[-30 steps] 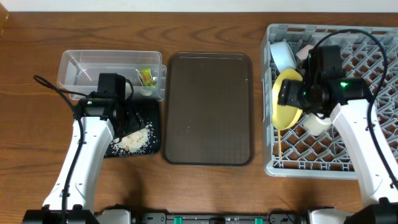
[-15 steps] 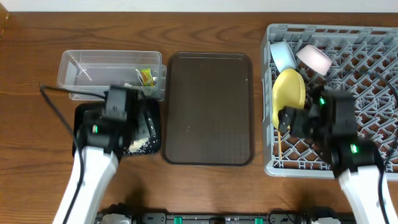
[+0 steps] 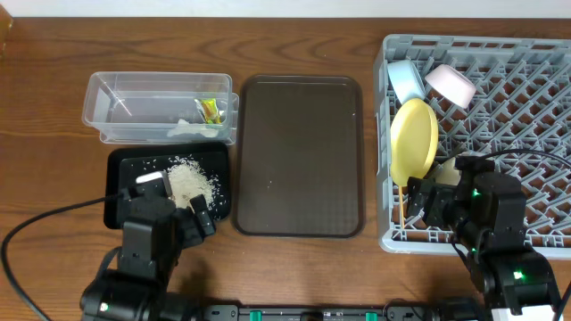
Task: Sort waste into correct bins and load items into the dishwasher rack
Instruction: 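Release the yellow plate and withdraw the right gripper downward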
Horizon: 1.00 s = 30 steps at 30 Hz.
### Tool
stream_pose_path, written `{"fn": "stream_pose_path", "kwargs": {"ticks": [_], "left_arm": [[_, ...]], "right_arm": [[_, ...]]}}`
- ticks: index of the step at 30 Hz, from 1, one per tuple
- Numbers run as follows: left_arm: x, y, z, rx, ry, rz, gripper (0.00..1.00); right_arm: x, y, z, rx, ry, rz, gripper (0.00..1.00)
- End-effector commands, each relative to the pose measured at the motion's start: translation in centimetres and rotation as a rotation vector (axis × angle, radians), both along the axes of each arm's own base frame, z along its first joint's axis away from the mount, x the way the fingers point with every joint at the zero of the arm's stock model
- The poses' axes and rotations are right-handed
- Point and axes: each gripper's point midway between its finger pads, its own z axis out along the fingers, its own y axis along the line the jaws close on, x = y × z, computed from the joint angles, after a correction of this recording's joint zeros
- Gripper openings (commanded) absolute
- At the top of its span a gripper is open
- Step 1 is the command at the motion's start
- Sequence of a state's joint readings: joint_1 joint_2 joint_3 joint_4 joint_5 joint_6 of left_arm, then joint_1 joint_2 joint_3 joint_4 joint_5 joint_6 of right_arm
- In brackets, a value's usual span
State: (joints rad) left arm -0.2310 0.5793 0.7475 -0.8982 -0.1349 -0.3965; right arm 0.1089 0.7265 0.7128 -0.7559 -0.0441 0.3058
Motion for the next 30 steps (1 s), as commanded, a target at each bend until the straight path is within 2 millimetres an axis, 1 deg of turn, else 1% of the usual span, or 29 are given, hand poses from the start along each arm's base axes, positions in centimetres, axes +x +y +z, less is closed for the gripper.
{"fn": "stream_pose_path", "kwargs": {"ticks": [1,18,22,26,30], "left_arm": [[-0.1,0.2,0.0,0.004,-0.007,0.013,0.94],[-0.1,0.2,-0.2,0.006,0.000,0.013,0.95],[-0.1,0.2,-0.2,0.006,0.000,0.013,0.95],[-0.1,0.2,-0.2,0.006,0.000,0.013,0.95],[-0.1,0.2,-0.2,0.006,0.000,0.014,0.95]], "right_arm": [[0.0,-0.3,-0.3,-0.015,0.005,-0.010,0.99],[0.0,-0.3,-0.3,-0.015,0.005,-0.011,0.99],[-0.8,-0.6,-0.8,-0.029,0.033,-0.015,0.99],[-0.5,-1.5,0.9,-0.040,-0.053,-0.045,0.99],[0.2,-2.4,3.9,-0.069,-0.236,-0.055,0.99]]}}
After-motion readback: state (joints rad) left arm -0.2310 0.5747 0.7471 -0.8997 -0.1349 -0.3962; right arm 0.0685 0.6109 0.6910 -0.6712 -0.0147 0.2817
